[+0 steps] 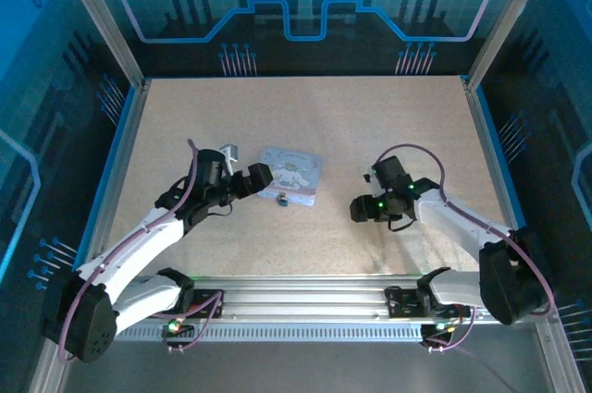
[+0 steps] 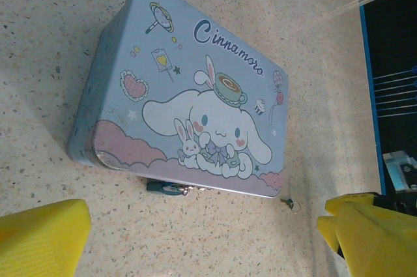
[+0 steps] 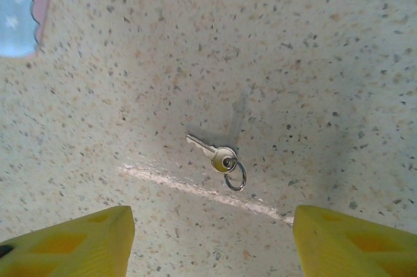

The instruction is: Unlock a padlock with a key

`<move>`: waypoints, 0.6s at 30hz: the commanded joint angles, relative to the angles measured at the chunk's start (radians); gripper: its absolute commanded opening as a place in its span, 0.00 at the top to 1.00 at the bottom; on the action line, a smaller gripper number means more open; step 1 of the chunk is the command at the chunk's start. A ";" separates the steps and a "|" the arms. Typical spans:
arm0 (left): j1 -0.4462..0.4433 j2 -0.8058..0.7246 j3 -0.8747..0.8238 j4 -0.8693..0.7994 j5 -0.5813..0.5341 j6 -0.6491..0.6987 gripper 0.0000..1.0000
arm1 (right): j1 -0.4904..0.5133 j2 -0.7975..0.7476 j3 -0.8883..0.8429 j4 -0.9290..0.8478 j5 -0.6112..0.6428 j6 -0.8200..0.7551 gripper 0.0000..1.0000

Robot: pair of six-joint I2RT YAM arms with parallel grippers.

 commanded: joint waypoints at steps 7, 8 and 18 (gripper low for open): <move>-0.007 -0.025 -0.006 -0.004 0.011 -0.007 0.02 | -0.008 0.102 0.033 0.005 -0.016 0.020 0.46; -0.006 -0.025 -0.006 -0.005 0.010 -0.006 0.02 | -0.008 0.110 0.035 0.010 -0.014 0.022 0.47; -0.007 -0.018 -0.019 0.011 0.013 -0.013 0.01 | -0.009 0.181 0.056 0.037 -0.022 0.027 0.60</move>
